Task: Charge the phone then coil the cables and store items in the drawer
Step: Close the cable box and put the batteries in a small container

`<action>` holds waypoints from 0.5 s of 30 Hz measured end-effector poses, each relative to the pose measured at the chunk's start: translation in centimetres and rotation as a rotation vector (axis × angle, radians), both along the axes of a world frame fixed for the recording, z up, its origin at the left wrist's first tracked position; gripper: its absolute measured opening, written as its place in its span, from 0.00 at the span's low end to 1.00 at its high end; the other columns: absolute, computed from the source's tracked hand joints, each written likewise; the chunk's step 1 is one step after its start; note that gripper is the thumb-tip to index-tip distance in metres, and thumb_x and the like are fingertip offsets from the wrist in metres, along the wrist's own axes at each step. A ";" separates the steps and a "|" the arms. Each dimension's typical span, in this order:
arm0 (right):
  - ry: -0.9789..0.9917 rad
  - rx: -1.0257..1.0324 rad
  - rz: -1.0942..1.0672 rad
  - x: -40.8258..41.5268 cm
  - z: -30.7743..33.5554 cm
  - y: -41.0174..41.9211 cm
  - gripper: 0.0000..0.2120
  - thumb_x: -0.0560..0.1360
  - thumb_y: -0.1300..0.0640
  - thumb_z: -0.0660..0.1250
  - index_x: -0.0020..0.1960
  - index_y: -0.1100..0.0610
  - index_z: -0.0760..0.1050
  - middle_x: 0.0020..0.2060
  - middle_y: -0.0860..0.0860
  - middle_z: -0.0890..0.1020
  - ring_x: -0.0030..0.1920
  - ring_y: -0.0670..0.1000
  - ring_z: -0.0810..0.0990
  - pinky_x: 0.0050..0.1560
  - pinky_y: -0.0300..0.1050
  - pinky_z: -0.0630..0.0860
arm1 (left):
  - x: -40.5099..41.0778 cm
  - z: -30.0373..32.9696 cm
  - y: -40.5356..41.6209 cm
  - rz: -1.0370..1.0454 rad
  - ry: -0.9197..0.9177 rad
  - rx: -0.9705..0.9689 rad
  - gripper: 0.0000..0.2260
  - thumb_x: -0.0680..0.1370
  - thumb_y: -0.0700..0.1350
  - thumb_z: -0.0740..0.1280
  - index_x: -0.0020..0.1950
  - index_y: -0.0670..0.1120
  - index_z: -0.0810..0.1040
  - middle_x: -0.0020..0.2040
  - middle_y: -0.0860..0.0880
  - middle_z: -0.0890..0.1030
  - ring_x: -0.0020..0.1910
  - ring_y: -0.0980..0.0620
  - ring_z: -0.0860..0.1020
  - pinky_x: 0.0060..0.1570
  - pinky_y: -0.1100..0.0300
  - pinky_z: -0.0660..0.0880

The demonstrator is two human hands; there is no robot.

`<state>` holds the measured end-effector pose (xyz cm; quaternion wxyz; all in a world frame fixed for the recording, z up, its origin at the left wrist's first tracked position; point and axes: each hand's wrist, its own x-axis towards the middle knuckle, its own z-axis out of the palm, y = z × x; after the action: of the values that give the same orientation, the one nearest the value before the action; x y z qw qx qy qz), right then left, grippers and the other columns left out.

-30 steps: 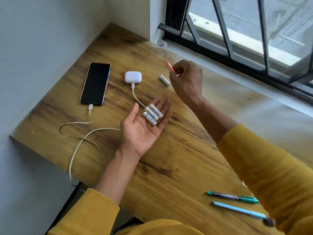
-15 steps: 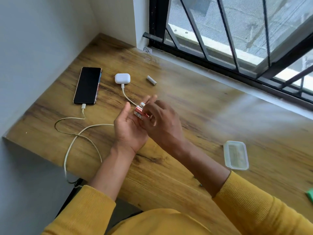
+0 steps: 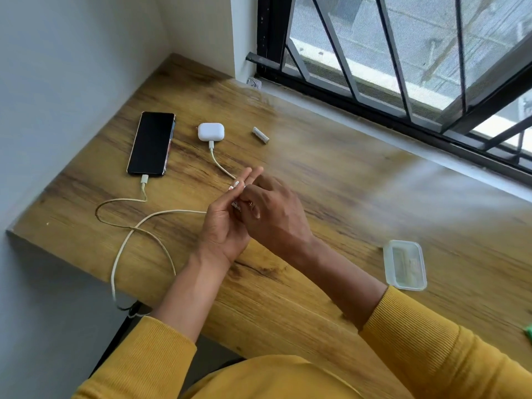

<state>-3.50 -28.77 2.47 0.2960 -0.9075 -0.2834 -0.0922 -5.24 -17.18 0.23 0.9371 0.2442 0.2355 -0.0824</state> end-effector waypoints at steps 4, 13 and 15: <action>0.084 0.225 -0.121 3.1 0.0 -0.5 0.07 0.78 0.55 0.68 0.47 0.57 0.84 0.41 0.50 0.82 0.37 0.49 0.79 0.36 0.51 0.78 | 0.9 0.3 -0.1 0.054 0.034 -0.066 0.23 0.81 0.39 0.64 0.76 0.39 0.74 0.67 0.40 0.83 0.63 0.45 0.84 0.62 0.54 0.82; 0.280 -0.065 -0.251 16.1 -3.4 -0.4 0.14 0.80 0.55 0.70 0.63 0.58 0.82 0.55 0.54 0.83 0.52 0.54 0.81 0.49 0.41 0.70 | 2.1 -0.6 0.0 0.064 0.060 -0.158 0.22 0.84 0.36 0.57 0.79 0.35 0.68 0.74 0.36 0.77 0.74 0.38 0.76 0.74 0.43 0.71; 0.297 -0.116 -0.238 17.5 -4.4 0.2 0.14 0.80 0.54 0.71 0.63 0.57 0.82 0.56 0.55 0.82 0.54 0.54 0.79 0.49 0.41 0.68 | 2.2 -0.7 0.1 0.060 0.051 -0.163 0.22 0.84 0.36 0.58 0.79 0.35 0.67 0.75 0.36 0.75 0.75 0.37 0.75 0.75 0.43 0.70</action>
<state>14.02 -28.53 -1.89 0.2686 -0.9538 -0.1323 0.0249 -3.08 -17.06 -0.48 0.9496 0.1580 0.2589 -0.0792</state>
